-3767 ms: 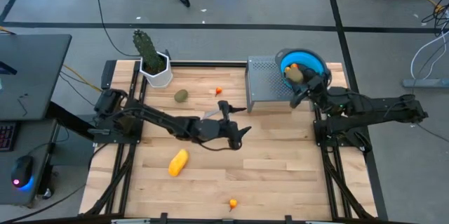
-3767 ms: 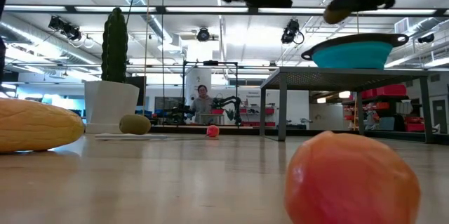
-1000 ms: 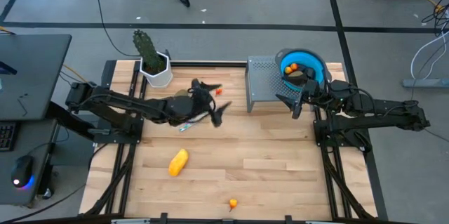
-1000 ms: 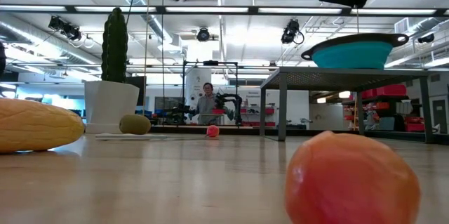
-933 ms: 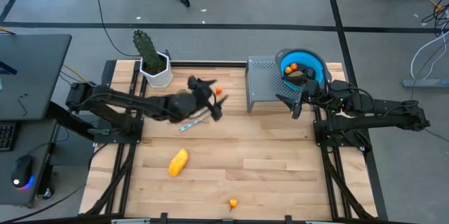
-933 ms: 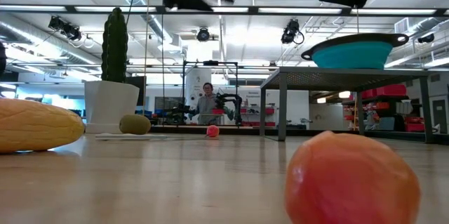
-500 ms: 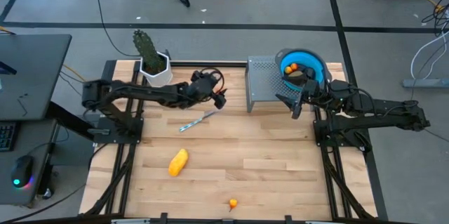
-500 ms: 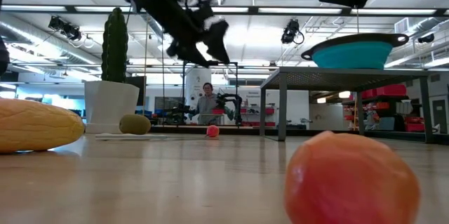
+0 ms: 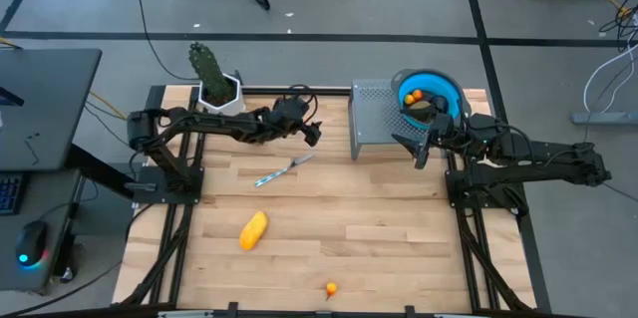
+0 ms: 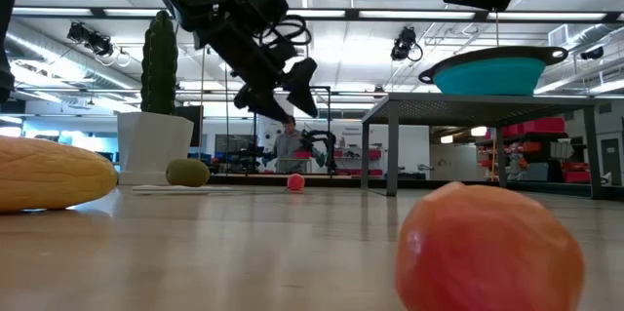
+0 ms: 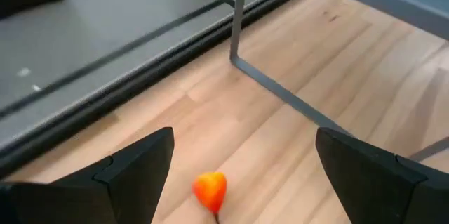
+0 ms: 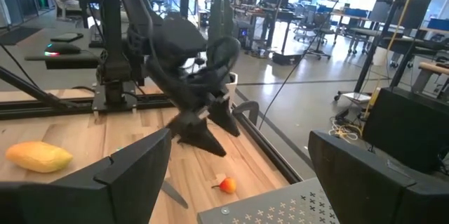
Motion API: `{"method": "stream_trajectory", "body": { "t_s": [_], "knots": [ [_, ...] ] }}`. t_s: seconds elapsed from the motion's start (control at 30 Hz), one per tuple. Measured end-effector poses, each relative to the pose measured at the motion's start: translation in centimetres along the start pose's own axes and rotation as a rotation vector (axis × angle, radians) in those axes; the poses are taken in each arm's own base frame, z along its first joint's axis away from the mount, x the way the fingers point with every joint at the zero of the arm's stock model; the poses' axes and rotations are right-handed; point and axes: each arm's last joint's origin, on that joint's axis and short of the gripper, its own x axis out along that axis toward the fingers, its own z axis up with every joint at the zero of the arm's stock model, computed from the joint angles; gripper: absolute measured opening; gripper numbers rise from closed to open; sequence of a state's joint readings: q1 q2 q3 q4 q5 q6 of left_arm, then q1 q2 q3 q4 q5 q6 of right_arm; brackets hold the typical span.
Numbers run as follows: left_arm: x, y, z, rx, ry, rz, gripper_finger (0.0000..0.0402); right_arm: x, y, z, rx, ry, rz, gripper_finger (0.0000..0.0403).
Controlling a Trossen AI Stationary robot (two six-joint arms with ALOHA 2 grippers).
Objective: Pick & Place Fruit
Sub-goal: Put the pear into the blue strainer bowl on the shelf
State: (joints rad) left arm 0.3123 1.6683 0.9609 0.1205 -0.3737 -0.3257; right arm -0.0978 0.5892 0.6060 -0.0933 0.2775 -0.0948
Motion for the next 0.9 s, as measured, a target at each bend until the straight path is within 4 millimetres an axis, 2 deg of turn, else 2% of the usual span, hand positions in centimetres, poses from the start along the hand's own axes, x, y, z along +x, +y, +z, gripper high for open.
{"method": "stream_trajectory", "body": {
  "t_s": [0.27,0.73,0.9],
  "knots": [
    [3.4,0.3,-2.7,-0.041,0.101,0.006,0.0359,0.0,0.0,0.0,0.0,0.001,0.0,0.0348],
    [3.8,0.7,-3.6,-0.099,0.173,0.03,0.0359,0.0,0.0,0.0,-0.001,0.003,0.0,0.0348],
    [5.0,0.7,-4.8,-0.107,0.187,0.062,0.0359,0.0,0.0,0.0,-0.001,0.002,0.0,0.0348]
  ]
}}
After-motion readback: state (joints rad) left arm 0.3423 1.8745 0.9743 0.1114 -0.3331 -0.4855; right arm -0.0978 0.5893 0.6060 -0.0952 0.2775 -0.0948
